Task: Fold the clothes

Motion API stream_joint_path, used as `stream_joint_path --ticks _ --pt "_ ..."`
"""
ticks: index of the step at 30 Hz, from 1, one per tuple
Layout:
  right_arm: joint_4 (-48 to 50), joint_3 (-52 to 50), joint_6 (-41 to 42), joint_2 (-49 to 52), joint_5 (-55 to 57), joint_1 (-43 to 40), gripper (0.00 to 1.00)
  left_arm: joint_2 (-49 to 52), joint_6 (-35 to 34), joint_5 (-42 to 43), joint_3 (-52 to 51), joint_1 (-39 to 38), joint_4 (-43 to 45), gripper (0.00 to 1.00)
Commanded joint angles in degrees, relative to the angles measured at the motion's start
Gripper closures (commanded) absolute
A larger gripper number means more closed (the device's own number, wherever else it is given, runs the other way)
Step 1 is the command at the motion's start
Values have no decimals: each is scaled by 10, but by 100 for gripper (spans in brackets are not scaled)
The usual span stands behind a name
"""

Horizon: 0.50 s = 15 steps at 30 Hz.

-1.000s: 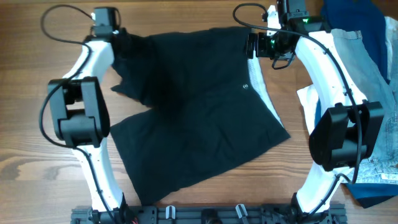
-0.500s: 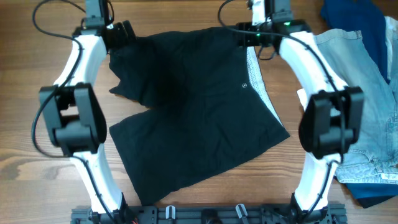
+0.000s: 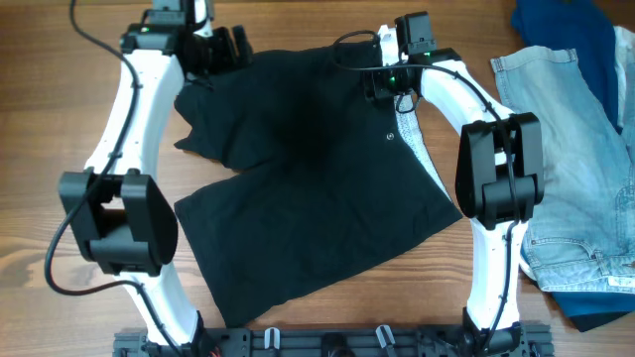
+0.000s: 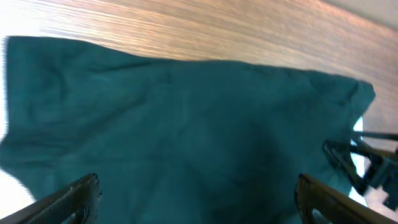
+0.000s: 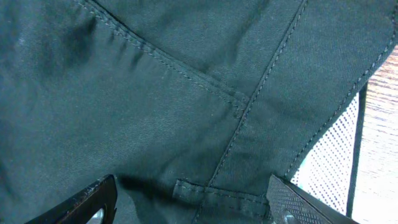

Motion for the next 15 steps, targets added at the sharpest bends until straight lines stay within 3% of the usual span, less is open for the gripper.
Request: stream_joint_path --ticks 1,15 --pt "-25 -2 29 35 50 -2 21 10 7 9 -1 -17 1 0" --pt "-170 0 201 47 163 -91 21 30 7 -14 -9 -33 -3 0"
